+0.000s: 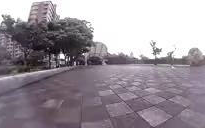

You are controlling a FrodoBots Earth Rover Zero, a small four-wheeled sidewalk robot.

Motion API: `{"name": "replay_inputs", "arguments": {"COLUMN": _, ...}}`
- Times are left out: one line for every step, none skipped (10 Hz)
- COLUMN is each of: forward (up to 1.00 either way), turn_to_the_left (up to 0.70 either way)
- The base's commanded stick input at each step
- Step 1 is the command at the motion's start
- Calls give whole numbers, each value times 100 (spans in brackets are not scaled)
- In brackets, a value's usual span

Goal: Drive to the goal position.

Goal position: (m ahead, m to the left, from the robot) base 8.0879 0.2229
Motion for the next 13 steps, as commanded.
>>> {"name": "replay_inputs", "arguments": {"forward": 100, "turn_to_the_left": -1}}
{"name": "replay_inputs", "arguments": {"forward": 100, "turn_to_the_left": -1}}
{"name": "replay_inputs", "arguments": {"forward": 100, "turn_to_the_left": -1}}
{"name": "replay_inputs", "arguments": {"forward": 100, "turn_to_the_left": -1}}
{"name": "replay_inputs", "arguments": {"forward": 100, "turn_to_the_left": -1}}
{"name": "replay_inputs", "arguments": {"forward": 100, "turn_to_the_left": -1}}
{"name": "replay_inputs", "arguments": {"forward": 100, "turn_to_the_left": -1}}
{"name": "replay_inputs", "arguments": {"forward": 100, "turn_to_the_left": -1}}
{"name": "replay_inputs", "arguments": {"forward": 100, "turn_to_the_left": -1}}
{"name": "replay_inputs", "arguments": {"forward": 100, "turn_to_the_left": -1}}
{"name": "replay_inputs", "arguments": {"forward": 100, "turn_to_the_left": -1}}
{"name": "replay_inputs", "arguments": {"forward": 100, "turn_to_the_left": -1}}
{"name": "replay_inputs", "arguments": {"forward": 100, "turn_to_the_left": -1}}
